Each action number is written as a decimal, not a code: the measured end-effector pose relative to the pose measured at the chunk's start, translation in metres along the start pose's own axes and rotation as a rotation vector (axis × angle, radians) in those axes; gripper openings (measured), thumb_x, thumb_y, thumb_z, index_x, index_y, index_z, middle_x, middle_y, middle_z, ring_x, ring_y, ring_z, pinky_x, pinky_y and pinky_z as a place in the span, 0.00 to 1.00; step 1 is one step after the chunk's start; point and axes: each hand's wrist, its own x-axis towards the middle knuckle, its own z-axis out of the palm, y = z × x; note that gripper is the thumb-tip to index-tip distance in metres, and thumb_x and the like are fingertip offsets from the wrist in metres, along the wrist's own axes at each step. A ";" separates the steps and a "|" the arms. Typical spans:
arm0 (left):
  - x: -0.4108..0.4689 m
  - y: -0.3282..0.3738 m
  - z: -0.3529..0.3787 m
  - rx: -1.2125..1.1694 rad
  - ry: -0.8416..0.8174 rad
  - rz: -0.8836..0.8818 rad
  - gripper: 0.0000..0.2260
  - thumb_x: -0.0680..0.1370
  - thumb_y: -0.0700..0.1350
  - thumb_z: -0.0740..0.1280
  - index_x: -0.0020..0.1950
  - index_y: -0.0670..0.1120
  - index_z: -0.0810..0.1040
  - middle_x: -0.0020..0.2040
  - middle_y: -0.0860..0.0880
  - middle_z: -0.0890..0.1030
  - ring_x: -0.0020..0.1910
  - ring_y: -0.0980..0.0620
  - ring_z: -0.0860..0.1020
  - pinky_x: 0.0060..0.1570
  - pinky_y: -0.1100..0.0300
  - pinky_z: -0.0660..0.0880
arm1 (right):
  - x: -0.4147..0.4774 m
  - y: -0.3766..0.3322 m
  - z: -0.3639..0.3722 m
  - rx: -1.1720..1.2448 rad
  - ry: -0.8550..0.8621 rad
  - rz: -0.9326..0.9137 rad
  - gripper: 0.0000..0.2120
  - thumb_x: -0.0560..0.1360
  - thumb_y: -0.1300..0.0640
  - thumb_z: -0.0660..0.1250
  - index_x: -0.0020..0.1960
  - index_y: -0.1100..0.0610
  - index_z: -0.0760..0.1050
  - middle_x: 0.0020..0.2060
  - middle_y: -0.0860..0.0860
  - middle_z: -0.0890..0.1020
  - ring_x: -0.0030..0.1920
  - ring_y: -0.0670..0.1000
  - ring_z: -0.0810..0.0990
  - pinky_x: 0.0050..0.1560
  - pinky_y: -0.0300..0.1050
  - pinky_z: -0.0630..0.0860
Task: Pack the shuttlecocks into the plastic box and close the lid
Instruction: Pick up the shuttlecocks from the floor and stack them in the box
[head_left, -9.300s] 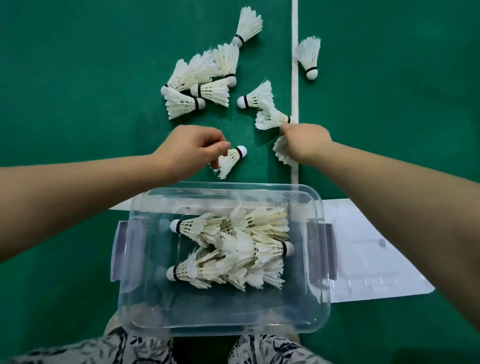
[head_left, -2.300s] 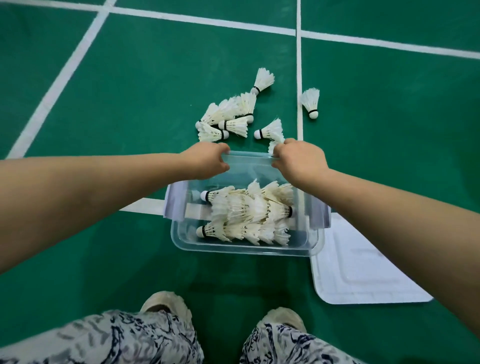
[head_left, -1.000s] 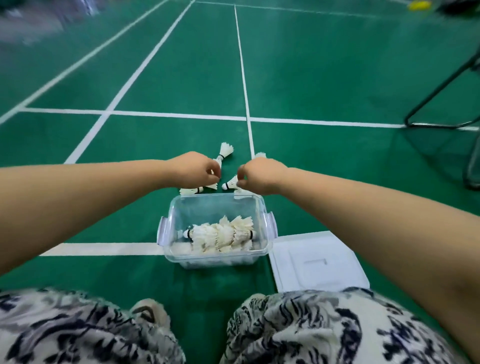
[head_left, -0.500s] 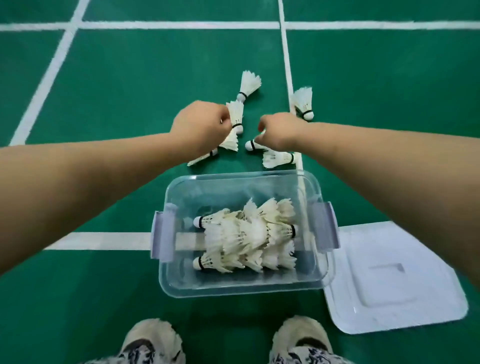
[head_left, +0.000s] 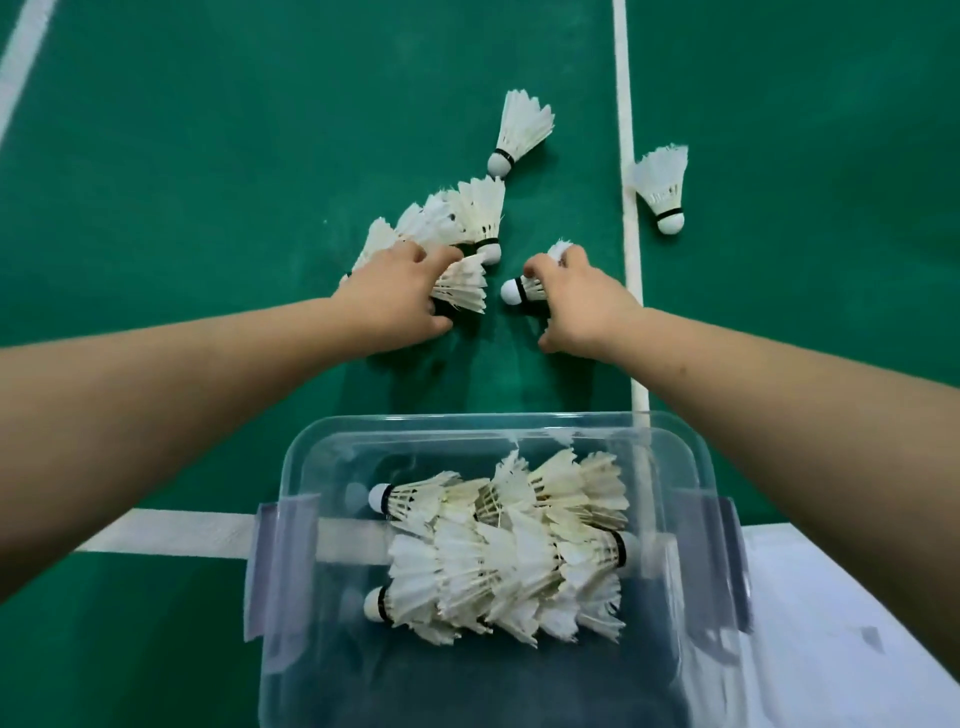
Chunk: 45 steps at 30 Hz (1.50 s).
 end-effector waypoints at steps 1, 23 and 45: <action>0.001 -0.001 0.003 0.013 0.002 0.008 0.31 0.72 0.51 0.67 0.72 0.53 0.58 0.66 0.41 0.68 0.64 0.40 0.67 0.60 0.49 0.68 | 0.000 0.000 0.001 -0.006 0.013 -0.013 0.33 0.66 0.57 0.73 0.67 0.52 0.62 0.60 0.59 0.66 0.52 0.64 0.76 0.52 0.55 0.76; -0.028 0.013 -0.027 -0.012 0.198 0.022 0.13 0.74 0.48 0.66 0.56 0.45 0.72 0.49 0.41 0.80 0.51 0.41 0.73 0.48 0.50 0.73 | -0.057 -0.023 -0.060 0.066 0.286 -0.105 0.16 0.71 0.58 0.65 0.59 0.54 0.74 0.55 0.54 0.80 0.55 0.57 0.77 0.51 0.47 0.74; -0.195 0.031 -0.045 0.004 0.056 0.163 0.12 0.74 0.47 0.66 0.56 0.47 0.71 0.50 0.46 0.79 0.41 0.48 0.72 0.38 0.59 0.65 | -0.206 -0.066 -0.066 0.422 0.049 -0.200 0.09 0.70 0.58 0.70 0.47 0.47 0.76 0.46 0.45 0.77 0.33 0.38 0.73 0.34 0.25 0.68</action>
